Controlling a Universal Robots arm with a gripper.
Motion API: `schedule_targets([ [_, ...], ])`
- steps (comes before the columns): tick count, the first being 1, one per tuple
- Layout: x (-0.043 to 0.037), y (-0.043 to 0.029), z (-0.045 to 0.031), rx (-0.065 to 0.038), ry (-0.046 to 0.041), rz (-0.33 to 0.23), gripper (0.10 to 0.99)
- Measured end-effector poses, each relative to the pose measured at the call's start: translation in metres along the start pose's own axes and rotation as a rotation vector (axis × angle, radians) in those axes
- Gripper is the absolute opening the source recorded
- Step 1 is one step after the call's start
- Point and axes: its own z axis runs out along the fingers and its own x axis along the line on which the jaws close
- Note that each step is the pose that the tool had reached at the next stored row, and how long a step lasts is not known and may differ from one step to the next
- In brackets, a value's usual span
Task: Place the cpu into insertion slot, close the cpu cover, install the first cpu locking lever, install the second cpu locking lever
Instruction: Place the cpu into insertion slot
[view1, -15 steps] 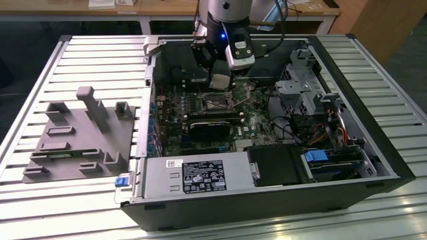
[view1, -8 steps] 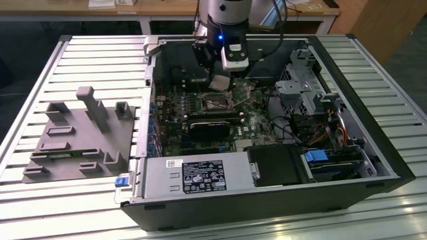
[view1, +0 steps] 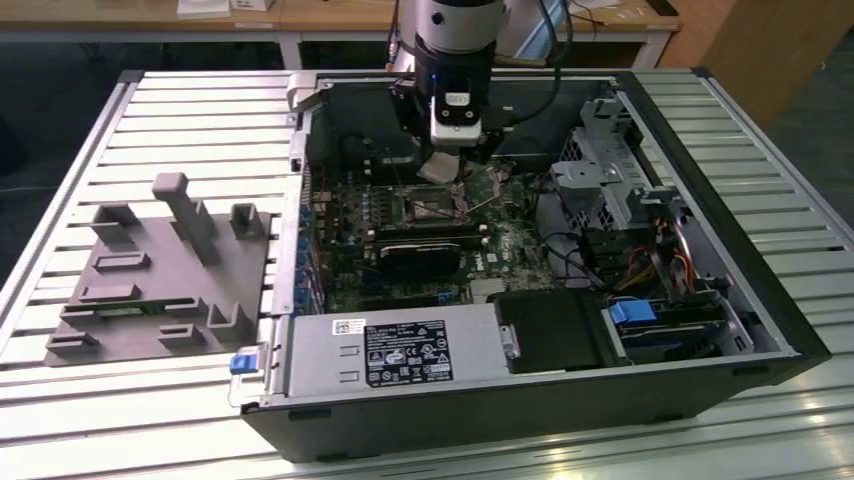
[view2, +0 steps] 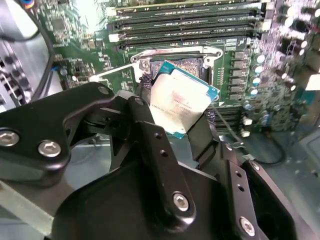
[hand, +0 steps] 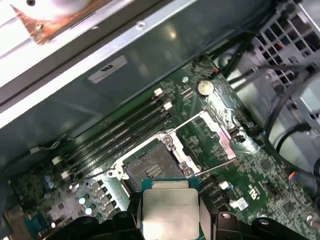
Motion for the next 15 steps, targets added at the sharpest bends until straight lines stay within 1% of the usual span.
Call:
schedule_targets([
  [15,-0.0001,-0.0008,0.0084,-0.004,-0.0243,0.272,0.541],
])
